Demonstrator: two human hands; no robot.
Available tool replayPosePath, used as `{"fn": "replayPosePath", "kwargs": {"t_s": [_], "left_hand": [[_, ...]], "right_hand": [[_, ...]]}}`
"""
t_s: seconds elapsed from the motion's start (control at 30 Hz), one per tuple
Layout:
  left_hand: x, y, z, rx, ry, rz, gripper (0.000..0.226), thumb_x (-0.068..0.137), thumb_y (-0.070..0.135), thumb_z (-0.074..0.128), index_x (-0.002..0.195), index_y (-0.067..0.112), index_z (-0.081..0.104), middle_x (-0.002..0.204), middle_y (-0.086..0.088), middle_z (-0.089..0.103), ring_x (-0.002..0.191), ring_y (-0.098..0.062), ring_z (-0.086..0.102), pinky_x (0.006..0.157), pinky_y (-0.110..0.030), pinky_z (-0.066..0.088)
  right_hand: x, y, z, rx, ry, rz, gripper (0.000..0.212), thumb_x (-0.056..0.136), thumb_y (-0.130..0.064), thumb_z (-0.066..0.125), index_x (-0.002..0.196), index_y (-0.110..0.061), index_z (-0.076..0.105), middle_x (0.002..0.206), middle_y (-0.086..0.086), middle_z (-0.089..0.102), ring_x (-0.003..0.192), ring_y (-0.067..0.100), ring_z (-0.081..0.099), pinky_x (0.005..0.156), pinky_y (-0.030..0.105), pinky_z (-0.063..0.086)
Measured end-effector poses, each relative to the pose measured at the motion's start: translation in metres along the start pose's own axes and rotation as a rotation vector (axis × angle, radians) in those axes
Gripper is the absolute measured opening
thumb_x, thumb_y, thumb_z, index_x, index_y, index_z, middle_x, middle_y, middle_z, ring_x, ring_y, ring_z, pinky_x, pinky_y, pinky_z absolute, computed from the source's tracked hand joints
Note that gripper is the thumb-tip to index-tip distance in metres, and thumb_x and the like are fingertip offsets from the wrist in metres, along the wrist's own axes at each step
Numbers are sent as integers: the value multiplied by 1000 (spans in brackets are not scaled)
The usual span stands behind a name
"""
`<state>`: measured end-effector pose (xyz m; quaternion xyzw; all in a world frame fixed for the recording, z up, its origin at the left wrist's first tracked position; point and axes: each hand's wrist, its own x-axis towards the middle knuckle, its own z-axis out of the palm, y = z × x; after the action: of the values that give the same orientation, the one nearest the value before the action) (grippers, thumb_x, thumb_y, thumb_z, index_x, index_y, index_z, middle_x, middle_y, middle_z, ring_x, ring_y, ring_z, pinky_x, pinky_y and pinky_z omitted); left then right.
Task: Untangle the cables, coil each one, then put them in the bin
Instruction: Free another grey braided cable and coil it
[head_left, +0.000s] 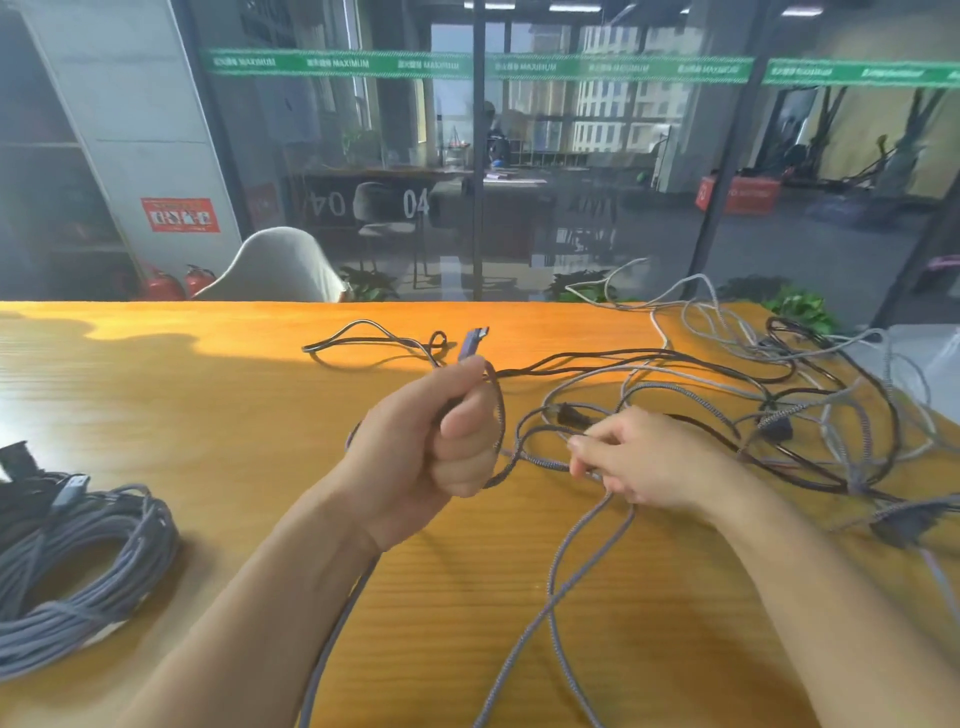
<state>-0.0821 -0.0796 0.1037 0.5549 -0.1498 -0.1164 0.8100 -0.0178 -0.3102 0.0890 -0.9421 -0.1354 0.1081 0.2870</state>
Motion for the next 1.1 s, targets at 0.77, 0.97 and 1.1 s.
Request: {"fn": "replayPosePath", "kwargs": {"t_s": [0.77, 0.97, 1.1], "left_hand": [[15, -34, 12, 646, 370, 144, 57, 112, 39, 38, 61, 15, 51, 55, 10, 37, 55, -12, 29, 56, -28, 26], [18, -34, 12, 546, 467, 221, 57, 112, 36, 39, 59, 21, 51, 53, 15, 37, 51, -6, 32, 54, -21, 29], [21, -36, 1, 516, 529, 190, 57, 112, 44, 37, 81, 10, 71, 57, 9, 34, 55, -11, 31, 59, -33, 28]], "right_hand": [[-15, -33, 26, 700, 160, -369, 38, 98, -8, 69, 133, -22, 70, 85, -6, 64, 72, 13, 58, 54, 27, 47], [-20, -39, 32, 591, 189, -366, 22, 95, -19, 76, 115, -28, 74, 94, -7, 72, 73, 23, 64, 50, 23, 44], [-28, -44, 42, 211, 411, -397, 10, 93, -34, 74, 86, -30, 70, 75, -11, 70, 66, 8, 64, 55, 18, 44]]}}
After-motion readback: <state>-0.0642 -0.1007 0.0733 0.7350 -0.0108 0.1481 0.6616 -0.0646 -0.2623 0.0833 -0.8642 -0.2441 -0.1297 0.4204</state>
